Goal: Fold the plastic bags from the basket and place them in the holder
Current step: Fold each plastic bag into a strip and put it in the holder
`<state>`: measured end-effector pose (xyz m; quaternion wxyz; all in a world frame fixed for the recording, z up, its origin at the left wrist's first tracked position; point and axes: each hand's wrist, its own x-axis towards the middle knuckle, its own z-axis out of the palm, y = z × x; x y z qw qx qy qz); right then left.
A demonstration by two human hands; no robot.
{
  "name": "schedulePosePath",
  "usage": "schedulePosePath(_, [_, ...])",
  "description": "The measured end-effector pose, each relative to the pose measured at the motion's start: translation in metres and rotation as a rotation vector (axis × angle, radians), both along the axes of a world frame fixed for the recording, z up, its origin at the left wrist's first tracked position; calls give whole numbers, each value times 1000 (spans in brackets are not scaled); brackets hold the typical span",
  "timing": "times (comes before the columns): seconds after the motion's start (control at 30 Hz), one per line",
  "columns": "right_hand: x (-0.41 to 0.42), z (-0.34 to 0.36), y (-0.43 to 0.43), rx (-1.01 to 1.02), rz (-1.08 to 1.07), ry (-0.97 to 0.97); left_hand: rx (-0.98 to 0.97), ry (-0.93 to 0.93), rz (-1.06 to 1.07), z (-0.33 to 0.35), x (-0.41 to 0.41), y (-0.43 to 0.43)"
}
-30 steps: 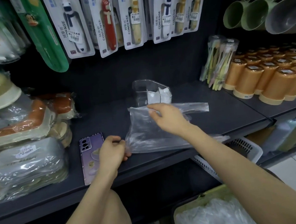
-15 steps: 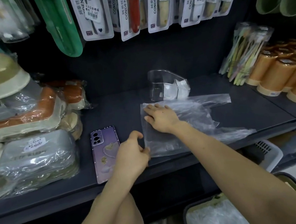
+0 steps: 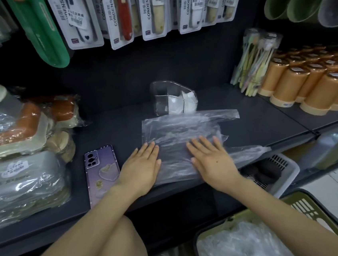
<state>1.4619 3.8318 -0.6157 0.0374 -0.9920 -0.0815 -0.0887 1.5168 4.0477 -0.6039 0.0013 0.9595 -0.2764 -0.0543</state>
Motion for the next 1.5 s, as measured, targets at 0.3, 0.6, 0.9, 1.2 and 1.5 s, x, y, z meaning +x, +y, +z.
schedulePosePath(0.3, [-9,24,-67,231,-137,-8,-392,-126,91,14,-11,-1])
schedulePosePath(0.6, [104,24,18,3,10,112,-232,-45,154,7,63,-31])
schedulePosePath(0.9, [104,5,-60,11,-177,74,-228,37,163,-11,74,-27])
schedulePosePath(1.2, [112,17,-96,123,-187,-12,-101,-62,156,-13,74,-26])
schedulePosePath(1.5, [75,35,-102,102,-167,21,-123,-90,155,-6,74,-25])
